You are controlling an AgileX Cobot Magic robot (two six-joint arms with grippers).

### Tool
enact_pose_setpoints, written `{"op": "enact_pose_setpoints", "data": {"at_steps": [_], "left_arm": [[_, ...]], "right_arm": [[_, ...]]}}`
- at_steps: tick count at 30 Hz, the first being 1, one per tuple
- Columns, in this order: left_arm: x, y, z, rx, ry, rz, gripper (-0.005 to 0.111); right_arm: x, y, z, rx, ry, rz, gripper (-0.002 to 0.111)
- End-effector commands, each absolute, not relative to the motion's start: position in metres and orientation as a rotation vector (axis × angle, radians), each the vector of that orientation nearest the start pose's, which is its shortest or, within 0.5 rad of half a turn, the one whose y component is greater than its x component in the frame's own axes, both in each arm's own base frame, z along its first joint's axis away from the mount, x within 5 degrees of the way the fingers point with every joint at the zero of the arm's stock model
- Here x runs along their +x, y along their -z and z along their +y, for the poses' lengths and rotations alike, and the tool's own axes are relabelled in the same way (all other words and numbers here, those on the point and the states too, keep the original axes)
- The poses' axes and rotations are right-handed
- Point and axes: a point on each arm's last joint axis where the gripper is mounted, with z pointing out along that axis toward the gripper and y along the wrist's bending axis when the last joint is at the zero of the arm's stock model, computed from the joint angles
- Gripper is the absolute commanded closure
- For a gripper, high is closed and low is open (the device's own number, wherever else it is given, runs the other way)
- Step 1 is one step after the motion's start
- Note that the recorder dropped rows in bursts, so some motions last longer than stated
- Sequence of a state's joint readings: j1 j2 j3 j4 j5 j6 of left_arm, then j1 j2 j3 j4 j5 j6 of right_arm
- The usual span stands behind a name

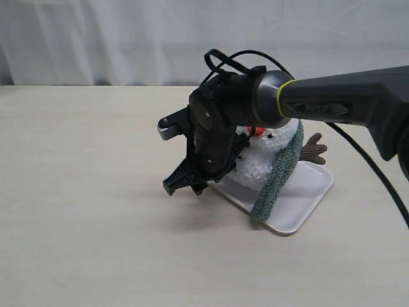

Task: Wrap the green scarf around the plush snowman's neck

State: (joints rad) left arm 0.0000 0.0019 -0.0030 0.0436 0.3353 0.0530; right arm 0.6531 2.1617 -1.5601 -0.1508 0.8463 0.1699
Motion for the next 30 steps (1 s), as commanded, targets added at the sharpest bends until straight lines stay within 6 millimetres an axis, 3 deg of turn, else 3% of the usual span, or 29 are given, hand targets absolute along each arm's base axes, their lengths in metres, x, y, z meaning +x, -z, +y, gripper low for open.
{"op": "enact_pose_setpoints", "data": {"at_steps": [1,8,17,20,24,27,30], "left_arm": [[0.054,-0.184,0.001,0.073,-0.075,1.805,0.107],[0.054,-0.184,0.001,0.073,-0.075,1.805,0.107],[0.054,-0.184,0.001,0.073,-0.075,1.807,0.107],[0.054,-0.184,0.001,0.073,-0.075,1.807,0.107],[0.054,-0.184,0.001,0.073,-0.075,1.807,0.107],[0.054,-0.184,0.001,0.073,-0.075,1.807,0.107],[0.054,-0.184,0.001,0.073,-0.075,1.807,0.107]], "right_arm": [[0.352,-0.128,0.256,-0.937,0.093,2.772,0.064],[0.357,-0.119,0.254,-0.986,0.159,2.729,0.064],[0.36,-0.109,0.251,-1.047,0.248,2.714,0.074],[0.359,-0.103,0.247,-1.08,0.309,2.73,0.082],[0.356,-0.1,0.242,-1.121,0.37,2.766,0.103],[0.352,-0.101,0.244,-1.17,0.404,2.77,0.104],[0.34,-0.101,0.259,-1.309,0.411,2.715,0.104]]}}
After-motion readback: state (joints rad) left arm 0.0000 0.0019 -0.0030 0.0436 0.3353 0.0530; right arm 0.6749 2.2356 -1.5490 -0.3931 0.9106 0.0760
